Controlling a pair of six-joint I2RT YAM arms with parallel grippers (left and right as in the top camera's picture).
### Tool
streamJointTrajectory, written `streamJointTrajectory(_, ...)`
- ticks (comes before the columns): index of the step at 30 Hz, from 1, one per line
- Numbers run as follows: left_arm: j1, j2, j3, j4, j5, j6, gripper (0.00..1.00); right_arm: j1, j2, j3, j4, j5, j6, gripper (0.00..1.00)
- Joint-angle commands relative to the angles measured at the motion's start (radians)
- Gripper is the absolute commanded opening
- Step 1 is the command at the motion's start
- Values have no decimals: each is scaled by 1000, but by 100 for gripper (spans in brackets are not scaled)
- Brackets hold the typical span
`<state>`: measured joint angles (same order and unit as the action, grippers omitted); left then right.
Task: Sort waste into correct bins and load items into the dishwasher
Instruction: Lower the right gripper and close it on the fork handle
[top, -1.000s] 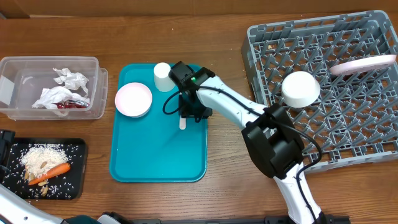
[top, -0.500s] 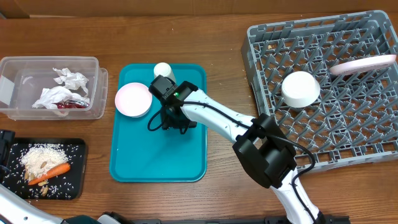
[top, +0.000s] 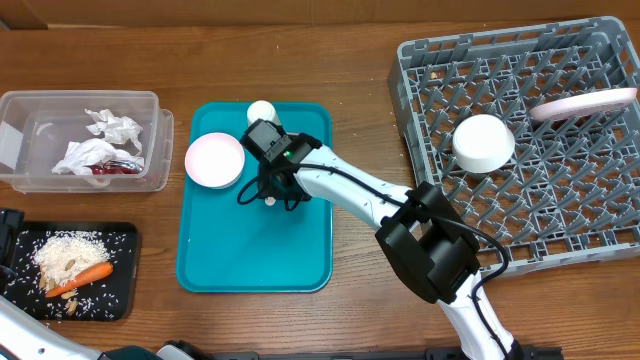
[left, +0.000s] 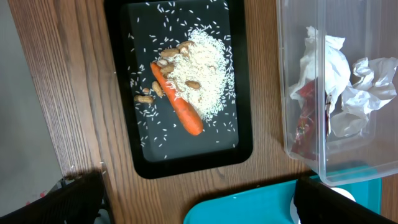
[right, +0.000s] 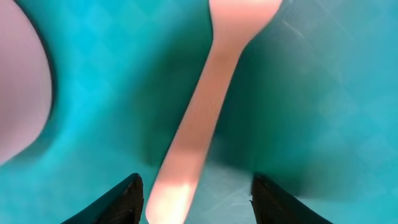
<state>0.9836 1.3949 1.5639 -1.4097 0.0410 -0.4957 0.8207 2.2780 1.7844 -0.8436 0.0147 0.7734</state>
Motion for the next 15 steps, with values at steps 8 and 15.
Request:
streamJointTrajectory(8, 4, -9, 2, 0, 4, -6, 100, 4, 40, -4, -67, 134, 17, 52)
streamJointTrajectory(15, 4, -9, 2, 0, 4, -6, 100, -15, 40, -3, -137, 200, 32, 51)
